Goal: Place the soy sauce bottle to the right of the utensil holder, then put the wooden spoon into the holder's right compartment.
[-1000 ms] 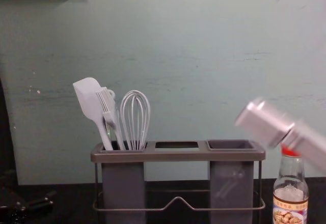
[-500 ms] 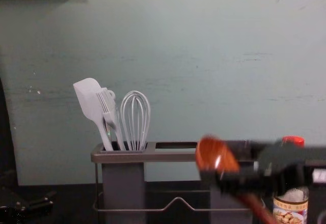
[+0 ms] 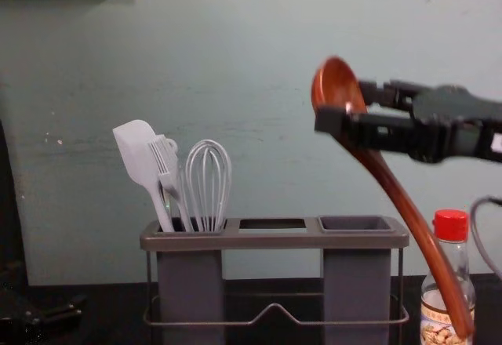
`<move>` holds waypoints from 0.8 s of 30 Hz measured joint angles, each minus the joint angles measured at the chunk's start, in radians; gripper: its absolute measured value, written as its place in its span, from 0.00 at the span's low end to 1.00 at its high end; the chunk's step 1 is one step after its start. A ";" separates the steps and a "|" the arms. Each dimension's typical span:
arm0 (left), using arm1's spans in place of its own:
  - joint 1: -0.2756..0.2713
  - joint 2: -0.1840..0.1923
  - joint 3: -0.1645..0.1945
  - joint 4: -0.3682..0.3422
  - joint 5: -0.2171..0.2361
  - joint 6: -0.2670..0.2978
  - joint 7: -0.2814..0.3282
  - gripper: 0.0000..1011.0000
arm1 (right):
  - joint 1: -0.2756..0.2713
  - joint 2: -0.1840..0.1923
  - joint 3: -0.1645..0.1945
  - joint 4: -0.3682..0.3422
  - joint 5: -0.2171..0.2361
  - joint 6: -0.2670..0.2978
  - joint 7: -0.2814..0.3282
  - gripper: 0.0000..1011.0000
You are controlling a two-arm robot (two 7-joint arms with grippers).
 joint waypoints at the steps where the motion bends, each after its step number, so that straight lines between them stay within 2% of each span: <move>1: 0.000 0.000 0.000 0.000 0.000 0.000 0.000 0.99 | 0.012 -0.005 -0.003 0.011 0.001 -0.008 0.007 0.83; 4: 0.000 0.000 0.000 0.000 0.000 0.000 0.000 0.99 | 0.083 -0.032 -0.017 0.081 0.001 -0.043 0.037 0.83; 11: 0.000 0.000 0.000 0.000 0.000 0.000 0.000 0.99 | 0.186 -0.069 -0.040 0.181 0.003 -0.079 0.078 0.83; 15: 0.000 0.000 0.000 0.000 0.000 0.000 0.000 0.99 | 0.266 -0.101 -0.057 0.268 -0.002 -0.100 0.101 0.83; 24: 0.000 0.000 0.000 0.000 0.000 0.000 0.000 0.99 | 0.377 -0.163 -0.085 0.419 -0.019 -0.125 0.119 0.83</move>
